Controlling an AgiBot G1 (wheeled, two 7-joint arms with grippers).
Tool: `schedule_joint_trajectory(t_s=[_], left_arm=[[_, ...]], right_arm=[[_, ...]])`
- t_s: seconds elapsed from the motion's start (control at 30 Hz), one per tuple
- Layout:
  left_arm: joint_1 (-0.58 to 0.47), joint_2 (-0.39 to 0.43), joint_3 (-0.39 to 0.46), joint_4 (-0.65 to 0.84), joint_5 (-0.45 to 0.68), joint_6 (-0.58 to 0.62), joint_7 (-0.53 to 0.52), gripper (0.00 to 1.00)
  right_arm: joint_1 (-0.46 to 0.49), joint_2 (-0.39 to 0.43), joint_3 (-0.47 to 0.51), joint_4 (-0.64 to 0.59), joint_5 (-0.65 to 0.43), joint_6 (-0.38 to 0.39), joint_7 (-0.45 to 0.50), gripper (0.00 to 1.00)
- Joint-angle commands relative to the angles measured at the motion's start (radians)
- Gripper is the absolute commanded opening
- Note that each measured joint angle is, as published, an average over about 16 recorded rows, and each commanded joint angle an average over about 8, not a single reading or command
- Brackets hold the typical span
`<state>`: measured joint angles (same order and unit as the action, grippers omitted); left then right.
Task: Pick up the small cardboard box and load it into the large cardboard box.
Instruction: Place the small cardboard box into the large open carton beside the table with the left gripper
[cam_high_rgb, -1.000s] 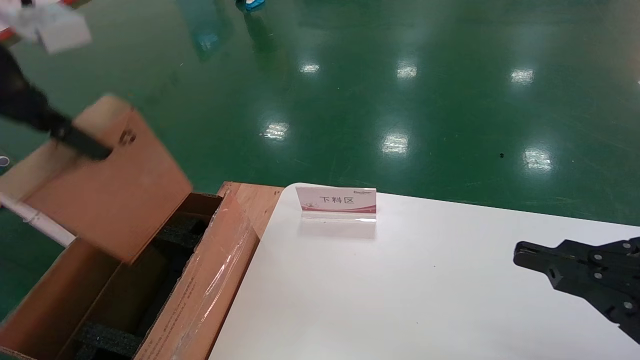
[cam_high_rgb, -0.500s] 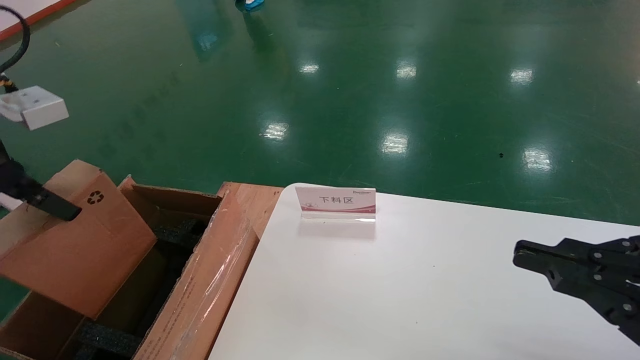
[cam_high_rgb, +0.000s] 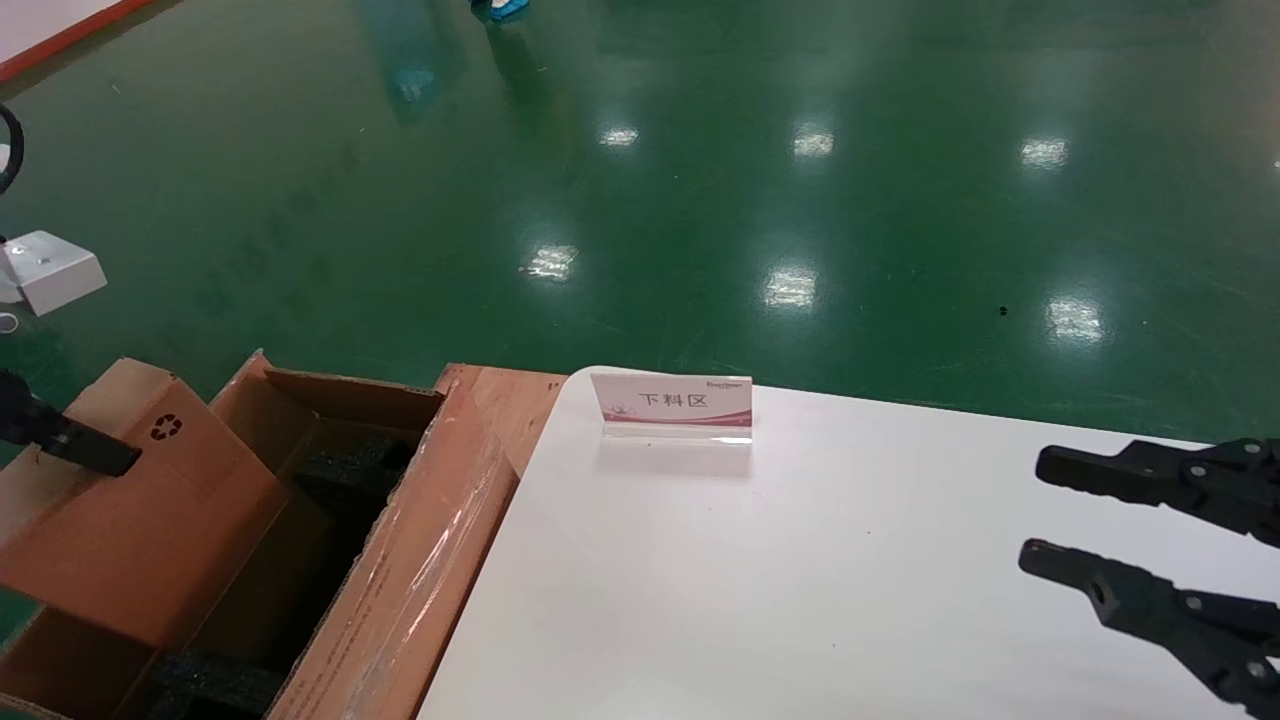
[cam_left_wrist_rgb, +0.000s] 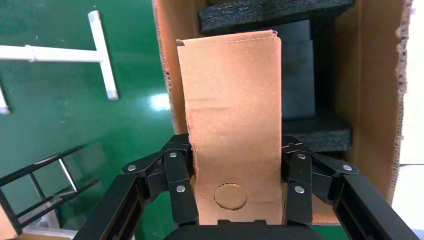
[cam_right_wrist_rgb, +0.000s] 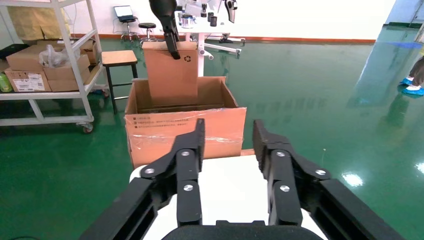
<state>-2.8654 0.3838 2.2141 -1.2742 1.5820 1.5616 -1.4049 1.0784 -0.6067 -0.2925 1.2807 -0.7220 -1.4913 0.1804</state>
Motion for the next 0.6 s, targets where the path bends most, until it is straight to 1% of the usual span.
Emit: schedule_joint_trajectory(t_s=[0.03, 0.27, 0.6], left_arm=[[0.006, -0.016, -0.009, -0.004, 0.017, -0.002, -0.005, 0.0], [0.035, -0.05, -0.019, -0.016, 0.045, -0.017, -0.013, 0.0], [0.085, -0.087, -0.008, -0.015, 0.069, -0.061, -0.022, 0.0]], right_arm=[[0.0, 0.0, 0.0, 0.0, 0.0, 0.0, 0.0, 1.0], [0.0, 0.0, -0.001, 0.0, 0.0, 0.0, 0.0, 1.0], [0.0, 0.0, -0.001, 0.0, 0.001, 0.0, -0.001, 1.0]])
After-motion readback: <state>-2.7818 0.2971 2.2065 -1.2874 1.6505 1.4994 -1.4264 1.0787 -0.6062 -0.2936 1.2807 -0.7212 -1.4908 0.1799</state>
